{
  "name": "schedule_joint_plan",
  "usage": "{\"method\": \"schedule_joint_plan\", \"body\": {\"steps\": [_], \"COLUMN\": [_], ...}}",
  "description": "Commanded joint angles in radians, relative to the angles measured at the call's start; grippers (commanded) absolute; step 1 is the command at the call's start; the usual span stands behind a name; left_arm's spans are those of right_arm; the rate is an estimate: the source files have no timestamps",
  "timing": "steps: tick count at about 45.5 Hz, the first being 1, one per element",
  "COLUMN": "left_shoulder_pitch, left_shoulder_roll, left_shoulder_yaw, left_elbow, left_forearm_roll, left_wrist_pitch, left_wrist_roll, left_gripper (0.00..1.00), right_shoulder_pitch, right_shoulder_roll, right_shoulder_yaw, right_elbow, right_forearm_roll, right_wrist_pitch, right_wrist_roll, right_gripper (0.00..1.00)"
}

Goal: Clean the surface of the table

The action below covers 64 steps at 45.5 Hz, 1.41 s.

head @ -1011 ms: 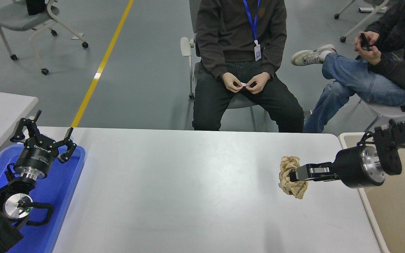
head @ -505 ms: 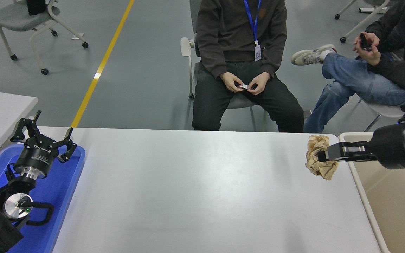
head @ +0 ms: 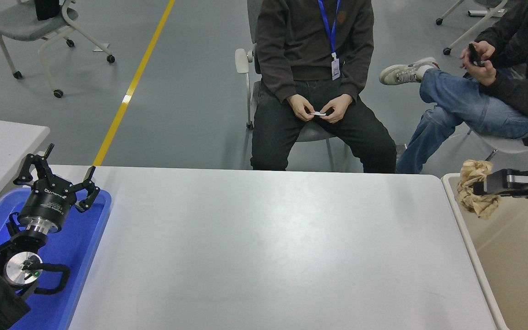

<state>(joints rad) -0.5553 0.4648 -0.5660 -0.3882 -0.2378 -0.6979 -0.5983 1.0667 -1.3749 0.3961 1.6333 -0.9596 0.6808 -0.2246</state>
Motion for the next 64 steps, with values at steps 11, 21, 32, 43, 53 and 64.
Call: {"method": "schedule_joint_plan", "body": {"steps": [11, 21, 32, 43, 53, 64], "left_shoulder_pitch": [0.000, 0.000, 0.000, 0.000, 0.000, 0.000], "left_shoulder_roll": [0.000, 0.000, 0.000, 0.000, 0.000, 0.000], "left_shoulder_yaw": [0.000, 0.000, 0.000, 0.000, 0.000, 0.000], "left_elbow": [0.000, 0.000, 0.000, 0.000, 0.000, 0.000], "left_forearm_roll": [0.000, 0.000, 0.000, 0.000, 0.000, 0.000], "left_wrist_pitch": [0.000, 0.000, 0.000, 0.000, 0.000, 0.000], "left_wrist_roll": [0.000, 0.000, 0.000, 0.000, 0.000, 0.000], "left_gripper": [1.00, 1.00, 1.00, 1.00, 1.00, 1.00], "right_shoulder_pitch": [-0.011, -0.065, -0.129, -0.171, -0.212, -0.255], "right_shoulder_roll": [0.002, 0.030, 0.091, 0.163, 0.296, 0.421], "right_shoulder_yaw": [-0.022, -0.042, -0.098, -0.186, -0.252, -0.253], "right_elbow": [-0.273, -0.392, -0.529, -0.647, -0.849, -1.052], "right_forearm_roll": [-0.025, -0.039, -0.070, -0.070, -0.065, -0.059], "right_wrist_pitch": [-0.029, -0.050, -0.133, -0.240, -0.293, -0.320], "right_wrist_roll": [0.099, 0.169, 0.269, 0.335, 0.403, 0.439], "right_gripper": [0.00, 0.00, 0.00, 0.00, 0.00, 0.00]}}
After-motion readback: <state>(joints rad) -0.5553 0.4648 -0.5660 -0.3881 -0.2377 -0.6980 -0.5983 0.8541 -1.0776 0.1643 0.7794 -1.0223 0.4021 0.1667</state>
